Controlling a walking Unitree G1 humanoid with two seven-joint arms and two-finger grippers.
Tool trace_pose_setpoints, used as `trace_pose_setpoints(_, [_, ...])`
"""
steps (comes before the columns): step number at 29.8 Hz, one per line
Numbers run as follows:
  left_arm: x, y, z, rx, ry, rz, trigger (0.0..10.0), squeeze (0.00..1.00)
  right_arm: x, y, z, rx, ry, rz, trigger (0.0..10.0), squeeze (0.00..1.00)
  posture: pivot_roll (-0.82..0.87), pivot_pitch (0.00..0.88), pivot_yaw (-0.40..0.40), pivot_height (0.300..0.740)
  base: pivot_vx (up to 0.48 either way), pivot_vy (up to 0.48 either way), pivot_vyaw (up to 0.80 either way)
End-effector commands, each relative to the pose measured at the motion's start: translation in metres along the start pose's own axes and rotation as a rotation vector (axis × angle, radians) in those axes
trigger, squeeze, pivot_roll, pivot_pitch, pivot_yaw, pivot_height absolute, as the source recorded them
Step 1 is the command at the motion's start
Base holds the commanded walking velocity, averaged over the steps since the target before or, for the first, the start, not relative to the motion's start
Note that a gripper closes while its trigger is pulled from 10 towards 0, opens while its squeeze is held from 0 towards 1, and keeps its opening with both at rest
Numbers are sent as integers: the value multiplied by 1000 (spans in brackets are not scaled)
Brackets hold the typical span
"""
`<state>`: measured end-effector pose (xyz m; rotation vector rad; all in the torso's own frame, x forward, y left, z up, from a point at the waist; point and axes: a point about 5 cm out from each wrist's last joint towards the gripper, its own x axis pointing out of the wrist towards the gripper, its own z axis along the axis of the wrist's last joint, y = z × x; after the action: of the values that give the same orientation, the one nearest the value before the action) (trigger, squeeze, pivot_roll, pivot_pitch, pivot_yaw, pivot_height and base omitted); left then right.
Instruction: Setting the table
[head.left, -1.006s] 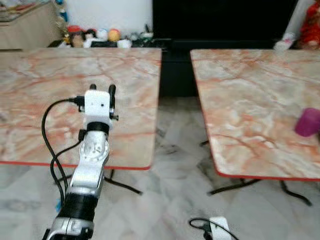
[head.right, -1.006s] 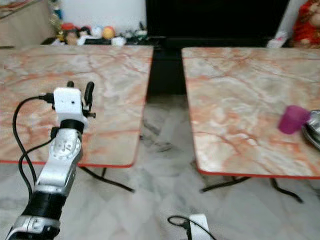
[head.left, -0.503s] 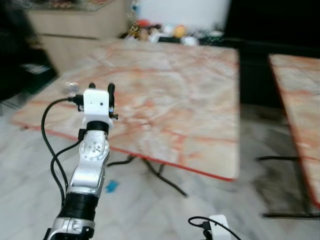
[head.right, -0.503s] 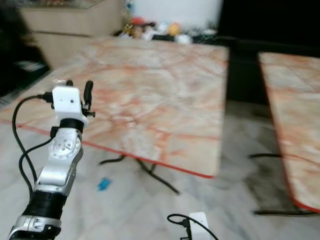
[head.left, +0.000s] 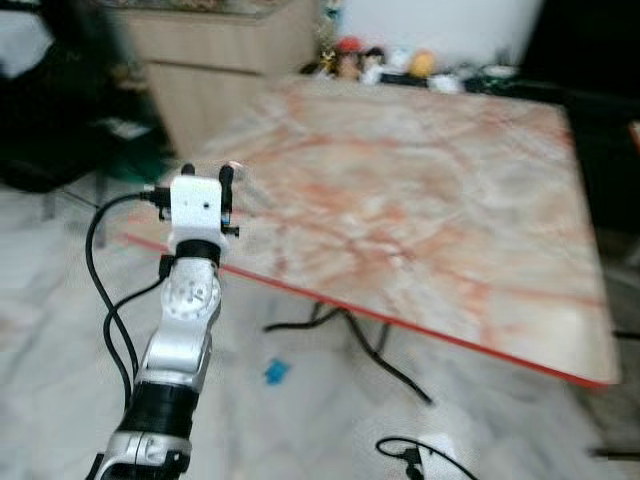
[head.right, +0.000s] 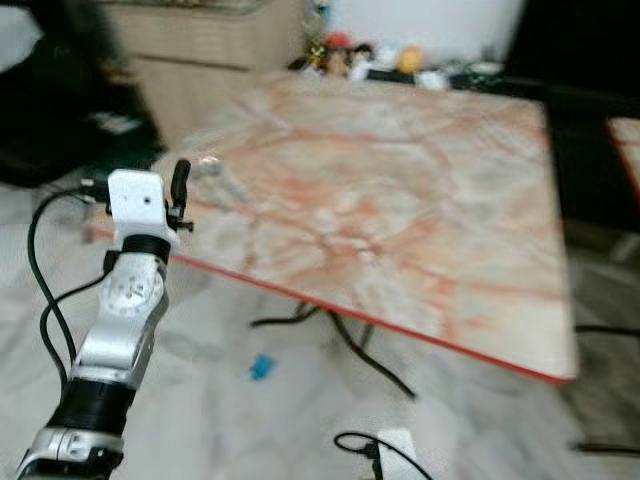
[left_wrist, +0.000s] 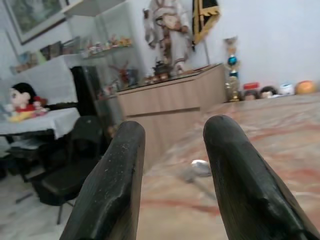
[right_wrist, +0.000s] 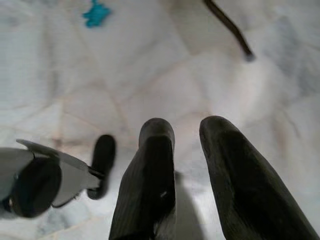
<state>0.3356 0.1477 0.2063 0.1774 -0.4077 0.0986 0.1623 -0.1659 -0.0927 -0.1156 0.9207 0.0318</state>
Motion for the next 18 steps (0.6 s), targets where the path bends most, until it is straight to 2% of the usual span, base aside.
trace_pose_setpoints(1, [0,-6,5,-10,-18,-18,10000,0,-2,-6,-8,9,23,-18,10000,0,57,0,20,740,0,412,475])
trace_pose_setpoints(7, [0,-5,4,-6,-17,-17,10000,0,-2,-5,-8,10,24,-16,10000,0,61,0,21,740,0,411,460])
trace_pose_setpoints(12, [-1,-5,2,0,-8,-18,10000,0,-2,-5,-8,13,25,-15,10000,0,61,0,22,740,0,342,0])
trace_pose_setpoints(14, [-2,-4,-1,9,5,-18,10000,0,-2,-5,-8,17,25,-17,10000,0,61,0,22,740,0,0,0])
trace_pose_setpoints(16, [-6,2,-21,5,104,0,10000,0,-2,-5,-9,21,26,-20,10000,0,60,0,23,740,0,0,0])
trace_pose_setpoints(18, [-8,6,-31,18,149,-8,10000,0,-2,-5,-9,22,26,-21,10000,0,61,0,23,740,0,0,0])
